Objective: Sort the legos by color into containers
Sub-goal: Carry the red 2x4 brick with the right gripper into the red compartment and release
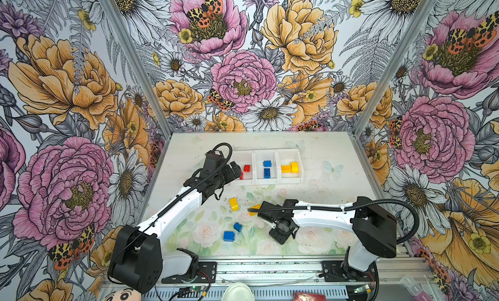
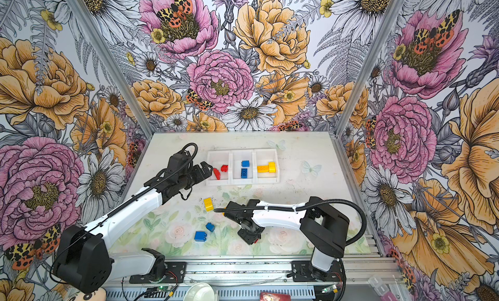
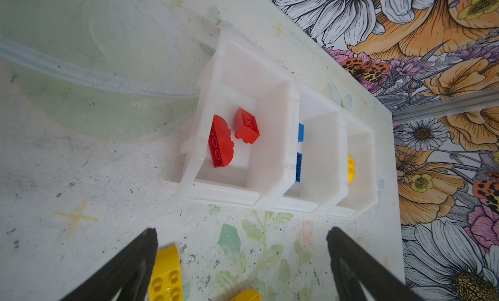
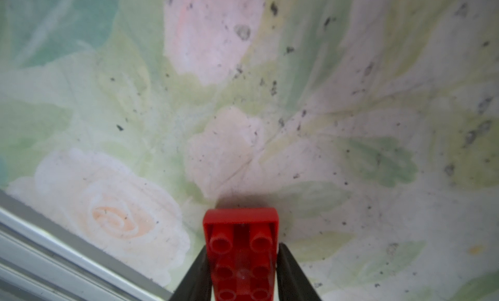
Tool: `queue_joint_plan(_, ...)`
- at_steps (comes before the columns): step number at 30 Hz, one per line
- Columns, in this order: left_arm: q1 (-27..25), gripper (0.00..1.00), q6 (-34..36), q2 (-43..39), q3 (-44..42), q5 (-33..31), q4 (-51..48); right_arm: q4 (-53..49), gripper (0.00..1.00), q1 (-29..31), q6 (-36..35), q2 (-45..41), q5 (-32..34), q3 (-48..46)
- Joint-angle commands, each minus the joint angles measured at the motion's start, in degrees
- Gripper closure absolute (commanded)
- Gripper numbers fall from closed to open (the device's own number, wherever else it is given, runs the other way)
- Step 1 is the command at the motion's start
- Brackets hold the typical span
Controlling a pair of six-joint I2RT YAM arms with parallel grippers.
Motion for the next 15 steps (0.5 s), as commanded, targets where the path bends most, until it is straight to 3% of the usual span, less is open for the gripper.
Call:
queue_joint_plan(1, 0.6, 0.01, -0.6, -1.5, -0.8, 0.6, 0.9, 0.7, 0.59, 0.3, -0.3, 1.2, 0.4, 1.7)
queue_joint_plan(5, 0.6, 0.01, -0.7, -1.8, -1.1, 0.5, 0.8, 0.6, 0.61, 0.3, -0.1, 1.4, 0.4, 1.8)
queue_joint_plan(10, 0.6, 0.01, -0.9, -2.3, -1.5, 0.4, 0.8, 0.6, 0.77, 0.1, 0.3, 0.6, 0.5, 1.7)
queue_joint_plan(15, 0.7, 0.01, -0.8, -3.0, -1.9, 0.4, 0.7, 0.6, 0.79, -1.4, 1.4, -2.4, -0.4, 2.8)
